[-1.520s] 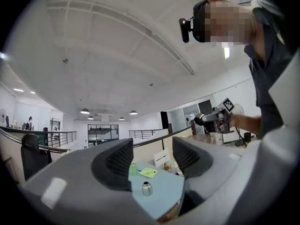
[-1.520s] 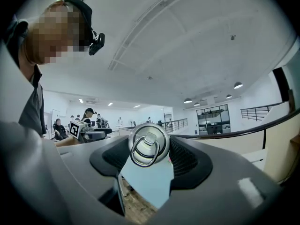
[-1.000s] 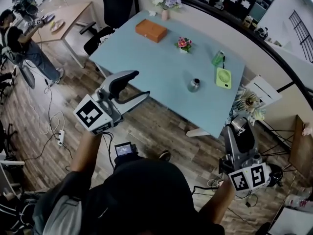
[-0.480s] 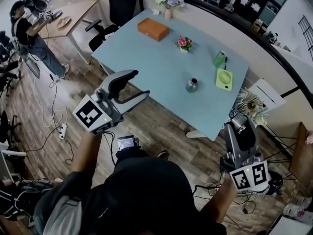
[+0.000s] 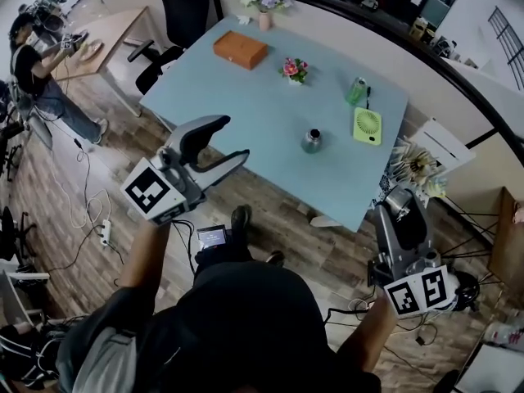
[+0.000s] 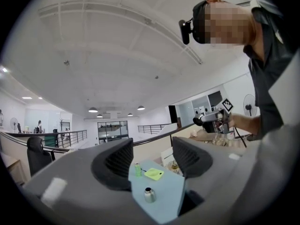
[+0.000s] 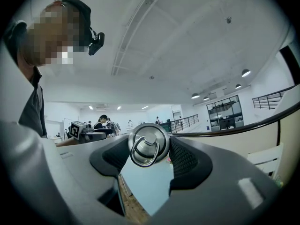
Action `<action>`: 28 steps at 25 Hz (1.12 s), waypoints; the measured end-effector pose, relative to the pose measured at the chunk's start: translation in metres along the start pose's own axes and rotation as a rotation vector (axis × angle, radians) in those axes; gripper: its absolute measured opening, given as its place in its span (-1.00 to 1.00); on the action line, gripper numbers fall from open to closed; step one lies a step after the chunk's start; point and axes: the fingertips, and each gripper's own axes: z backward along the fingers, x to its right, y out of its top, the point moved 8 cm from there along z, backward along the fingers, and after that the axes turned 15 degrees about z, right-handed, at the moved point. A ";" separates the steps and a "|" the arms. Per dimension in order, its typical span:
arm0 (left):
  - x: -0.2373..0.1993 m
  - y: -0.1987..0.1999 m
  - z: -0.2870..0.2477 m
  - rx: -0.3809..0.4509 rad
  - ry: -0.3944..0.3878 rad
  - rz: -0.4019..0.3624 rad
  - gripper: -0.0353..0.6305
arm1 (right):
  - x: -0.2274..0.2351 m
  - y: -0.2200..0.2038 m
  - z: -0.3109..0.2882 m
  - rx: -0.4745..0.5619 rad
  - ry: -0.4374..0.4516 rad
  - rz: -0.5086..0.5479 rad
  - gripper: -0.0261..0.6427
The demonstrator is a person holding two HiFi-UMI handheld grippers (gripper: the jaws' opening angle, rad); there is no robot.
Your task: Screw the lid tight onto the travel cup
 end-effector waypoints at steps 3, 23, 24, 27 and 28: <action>-0.016 -0.001 -0.013 0.007 -0.049 0.001 0.05 | -0.001 -0.001 -0.005 -0.006 -0.040 0.003 -0.13; -0.144 -0.002 -0.104 -0.032 -0.319 0.019 0.05 | -0.010 -0.001 -0.092 -0.077 -0.265 -0.009 -0.13; -0.150 -0.003 -0.108 -0.033 -0.331 0.023 0.05 | -0.012 -0.002 -0.097 -0.081 -0.272 -0.009 -0.13; -0.168 -0.004 -0.117 -0.037 -0.364 0.039 0.05 | -0.015 -0.002 -0.114 -0.100 -0.291 -0.011 -0.13; -0.173 -0.005 -0.120 -0.038 -0.377 0.046 0.05 | -0.016 -0.002 -0.119 -0.108 -0.299 -0.012 -0.13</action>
